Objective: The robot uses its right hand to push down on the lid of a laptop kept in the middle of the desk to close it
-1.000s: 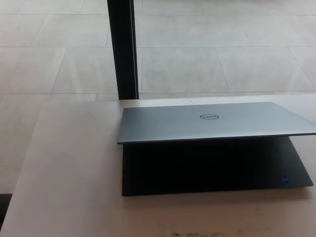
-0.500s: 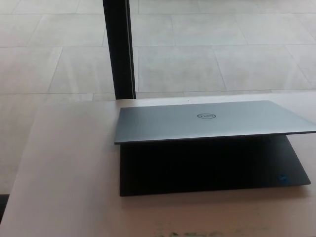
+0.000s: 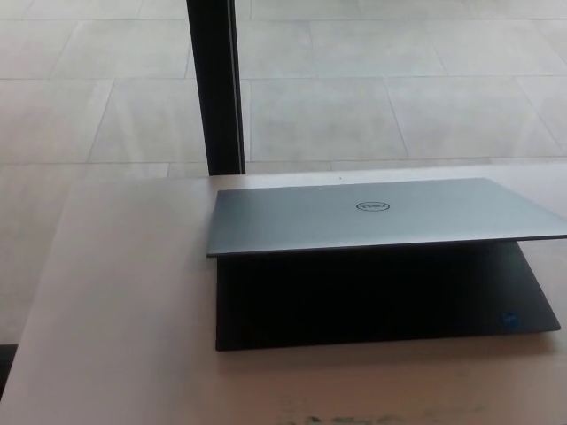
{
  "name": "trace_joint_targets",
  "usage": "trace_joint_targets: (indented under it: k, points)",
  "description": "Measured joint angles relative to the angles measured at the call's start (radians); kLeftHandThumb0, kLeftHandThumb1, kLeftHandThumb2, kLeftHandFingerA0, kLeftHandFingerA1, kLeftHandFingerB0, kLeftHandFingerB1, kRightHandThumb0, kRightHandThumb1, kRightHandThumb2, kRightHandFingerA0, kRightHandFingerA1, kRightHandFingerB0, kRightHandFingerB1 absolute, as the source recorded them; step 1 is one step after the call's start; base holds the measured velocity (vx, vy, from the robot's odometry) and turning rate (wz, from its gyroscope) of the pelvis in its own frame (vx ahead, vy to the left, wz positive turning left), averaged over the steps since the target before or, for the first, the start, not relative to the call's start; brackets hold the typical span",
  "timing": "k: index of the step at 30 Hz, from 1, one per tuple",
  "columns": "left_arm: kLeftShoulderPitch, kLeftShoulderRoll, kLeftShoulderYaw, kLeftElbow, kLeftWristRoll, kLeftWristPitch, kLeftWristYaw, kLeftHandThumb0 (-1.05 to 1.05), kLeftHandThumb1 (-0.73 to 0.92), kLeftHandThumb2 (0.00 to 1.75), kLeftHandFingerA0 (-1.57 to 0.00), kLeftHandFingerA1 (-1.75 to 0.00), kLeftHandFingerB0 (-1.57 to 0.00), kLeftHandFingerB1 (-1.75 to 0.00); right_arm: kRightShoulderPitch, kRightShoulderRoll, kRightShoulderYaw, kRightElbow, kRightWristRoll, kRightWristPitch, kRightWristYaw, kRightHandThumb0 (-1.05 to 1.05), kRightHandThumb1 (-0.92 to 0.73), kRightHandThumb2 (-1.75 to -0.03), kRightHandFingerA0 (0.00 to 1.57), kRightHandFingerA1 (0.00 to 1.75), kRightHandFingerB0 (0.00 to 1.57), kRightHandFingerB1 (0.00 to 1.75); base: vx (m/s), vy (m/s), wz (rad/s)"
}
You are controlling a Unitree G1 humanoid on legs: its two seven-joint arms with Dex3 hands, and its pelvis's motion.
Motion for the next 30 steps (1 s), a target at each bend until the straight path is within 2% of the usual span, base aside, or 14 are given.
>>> trace_joint_targets:
  k: [6, 7, 8, 9, 10, 14, 16, 18, 19, 25, 27, 28, 29, 30]
  points:
    - [0.000, 0.002, -0.009, 0.009, -0.004, -0.002, -0.001, -0.99, 0.73, 1.15, -0.32, -0.53, -0.25, -0.46, -0.055, 0.000, 0.220, -0.035, -0.059, 0.001, 0.047, -0.92, -0.92, -0.74, 0.39, 0.48, 0.30, 0.31, 0.00, 0.000, 0.00]
    - [0.000, 0.002, -0.011, 0.010, -0.005, -0.002, -0.001, -1.00, 0.72, 1.14, -0.32, -0.53, -0.25, -0.46, -0.061, 0.001, 0.258, -0.030, -0.070, -0.005, 0.056, -0.87, -0.74, -1.13, 0.32, 0.58, 0.26, 0.45, 0.00, 0.000, 0.00]
    - [0.000, 0.002, -0.012, 0.010, -0.005, -0.003, -0.001, -0.99, 0.71, 1.14, -0.32, -0.53, -0.24, -0.46, -0.064, 0.001, 0.295, -0.027, -0.083, -0.008, 0.065, -0.94, -0.92, -0.70, 0.35, 0.51, 0.33, 0.33, 0.00, 0.000, 0.00]
    - [0.000, 0.002, -0.012, 0.010, -0.006, -0.004, -0.002, -1.04, 0.92, 0.70, -0.37, -0.45, -0.29, -0.34, -0.068, 0.002, 0.333, -0.027, -0.095, -0.010, 0.075, -0.93, -0.92, -0.73, 0.34, 0.51, 0.31, 0.34, 0.00, 0.000, 0.00]
    - [0.001, 0.002, -0.013, 0.009, -0.006, -0.005, -0.003, -1.02, 0.71, 1.14, -0.31, -0.52, -0.24, -0.45, -0.070, 0.002, 0.366, -0.030, -0.107, -0.010, 0.082, -0.97, -0.80, -0.92, 0.31, 0.55, 0.25, 0.39, 0.00, 0.000, 0.00]
    - [0.003, 0.002, -0.013, 0.009, -0.010, -0.011, -0.009, -1.00, 0.68, 1.14, -0.31, -0.53, -0.26, -0.45, -0.080, 0.002, 0.494, -0.038, -0.166, -0.011, 0.110, -0.98, -0.81, -0.89, 0.31, 0.54, 0.25, 0.39, 0.00, 0.000, 0.00]
    - [0.004, 0.002, -0.013, 0.009, -0.012, -0.013, -0.014, -1.05, 0.90, 0.68, -0.38, -0.45, -0.35, -0.35, -0.090, 0.002, 0.546, -0.037, -0.194, -0.014, 0.123, -0.88, -0.92, -0.74, 0.25, 0.46, 0.26, 0.32, 0.00, 0.000, 0.00]
    - [0.005, 0.001, -0.013, 0.007, -0.014, -0.016, -0.016, -1.00, 0.67, 1.12, -0.33, -0.53, -0.27, -0.44, -0.099, 0.002, 0.585, -0.027, -0.219, -0.019, 0.132, -0.88, -0.92, -0.74, 0.26, 0.45, 0.26, 0.32, 0.00, 0.000, 0.00]
    - [0.006, 0.002, -0.013, 0.005, -0.014, -0.017, -0.018, -1.04, 0.90, 0.68, -0.38, -0.45, -0.35, -0.35, -0.104, 0.002, 0.611, -0.020, -0.236, -0.023, 0.138, -0.96, -0.78, -0.92, 0.21, 0.49, 0.25, 0.38, 0.00, 0.000, 0.00]
    - [0.008, 0.001, -0.013, 0.006, -0.015, -0.021, -0.023, -1.04, 0.91, 0.68, -0.38, -0.44, -0.35, -0.34, -0.128, 0.002, 0.738, 0.042, -0.317, -0.043, 0.157, -0.92, -0.92, -0.77, 0.24, 0.52, 0.28, 0.34, 0.00, 0.000, 0.00]
    - [0.008, 0.001, -0.013, 0.005, -0.015, -0.021, -0.023, -1.03, 0.71, 1.14, -0.33, -0.53, -0.29, -0.44, -0.137, 0.003, 0.779, 0.068, -0.346, -0.051, 0.161, -0.90, -0.92, -0.77, 0.24, 0.54, 0.30, 0.36, 0.00, 0.000, 0.00]
    - [0.008, 0.001, -0.014, 0.005, -0.015, -0.021, -0.023, -1.01, 0.69, 1.13, -0.32, -0.54, -0.26, -0.45, -0.140, 0.003, 0.791, 0.077, -0.355, -0.054, 0.162, -0.89, -0.80, -1.20, 0.20, 0.56, 0.28, 0.48, 0.00, 0.000, 0.00]
    - [0.008, 0.001, -0.014, 0.005, -0.015, -0.021, -0.023, -1.02, 0.70, 1.13, -0.31, -0.53, -0.25, -0.44, -0.144, 0.004, 0.813, 0.095, -0.371, -0.059, 0.162, -0.87, -0.92, -0.74, 0.24, 0.52, 0.36, 0.36, 0.00, 0.000, 0.00]
    - [0.008, 0.001, -0.013, 0.005, -0.015, -0.021, -0.024, -1.02, 0.70, 1.13, -0.31, -0.53, -0.25, -0.44, -0.147, 0.006, 0.833, 0.112, -0.386, -0.063, 0.162, -0.87, -0.92, -0.74, 0.24, 0.52, 0.36, 0.36, 0.00, 0.000, 0.00]
